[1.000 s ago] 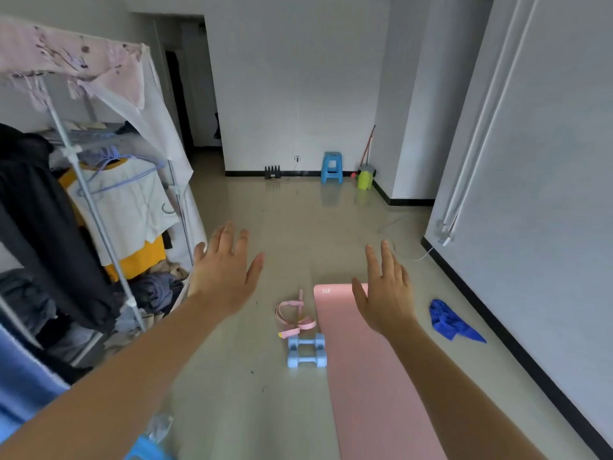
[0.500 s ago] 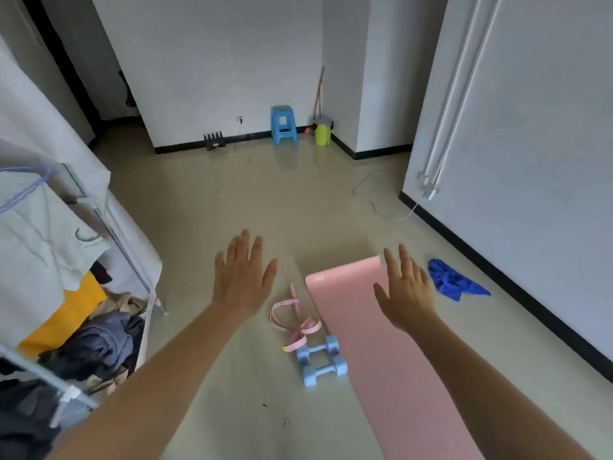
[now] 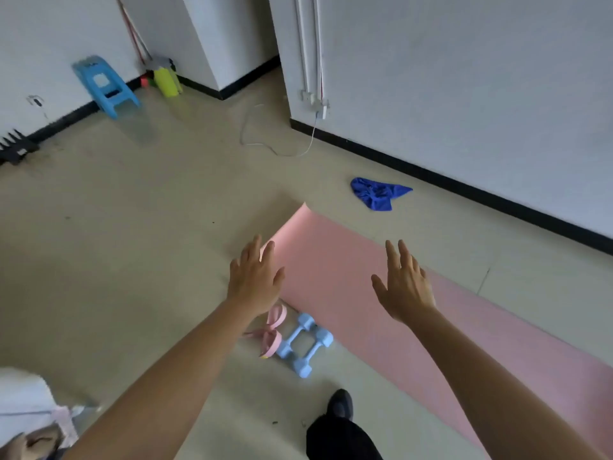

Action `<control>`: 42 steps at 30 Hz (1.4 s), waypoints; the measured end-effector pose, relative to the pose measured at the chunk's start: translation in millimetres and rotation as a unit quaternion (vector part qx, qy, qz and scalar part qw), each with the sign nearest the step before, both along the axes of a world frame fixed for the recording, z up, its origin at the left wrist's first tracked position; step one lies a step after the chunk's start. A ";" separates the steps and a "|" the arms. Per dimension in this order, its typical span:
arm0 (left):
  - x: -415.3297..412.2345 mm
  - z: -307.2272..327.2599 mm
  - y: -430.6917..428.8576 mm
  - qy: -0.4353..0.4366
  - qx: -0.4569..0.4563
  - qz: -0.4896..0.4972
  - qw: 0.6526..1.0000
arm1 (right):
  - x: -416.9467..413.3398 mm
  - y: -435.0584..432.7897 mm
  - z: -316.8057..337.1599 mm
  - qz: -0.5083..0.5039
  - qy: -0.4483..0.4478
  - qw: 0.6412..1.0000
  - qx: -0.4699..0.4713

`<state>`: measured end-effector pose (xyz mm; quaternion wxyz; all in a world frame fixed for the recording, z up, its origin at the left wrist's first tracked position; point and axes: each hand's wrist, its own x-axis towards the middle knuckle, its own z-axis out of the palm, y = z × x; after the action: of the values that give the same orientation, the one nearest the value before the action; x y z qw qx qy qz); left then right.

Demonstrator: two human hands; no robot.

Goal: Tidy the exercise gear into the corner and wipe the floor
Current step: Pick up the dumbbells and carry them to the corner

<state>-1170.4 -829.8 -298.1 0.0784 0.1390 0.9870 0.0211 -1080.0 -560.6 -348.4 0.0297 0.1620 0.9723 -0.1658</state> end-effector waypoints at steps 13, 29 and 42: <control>-143.6 -236.3 -7.3 -0.297 0.038 0.025 0.954 | -89.3 -70.6 -212.8 -0.210 -0.209 0.912 -0.284; -149.0 -787.3 -65.5 -0.428 0.038 0.131 0.893 | -101.0 -239.2 -725.3 -0.474 -0.284 0.694 -0.462; -130.9 -779.6 -78.5 -0.412 0.163 0.200 0.874 | -98.6 -250.8 -716.9 -0.560 -0.184 0.632 -0.504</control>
<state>-1301.4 -908.3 -1077.7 0.4480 -0.0719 0.8547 0.2521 -1178.6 -811.4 -1065.2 0.1865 0.6620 0.4348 -0.5813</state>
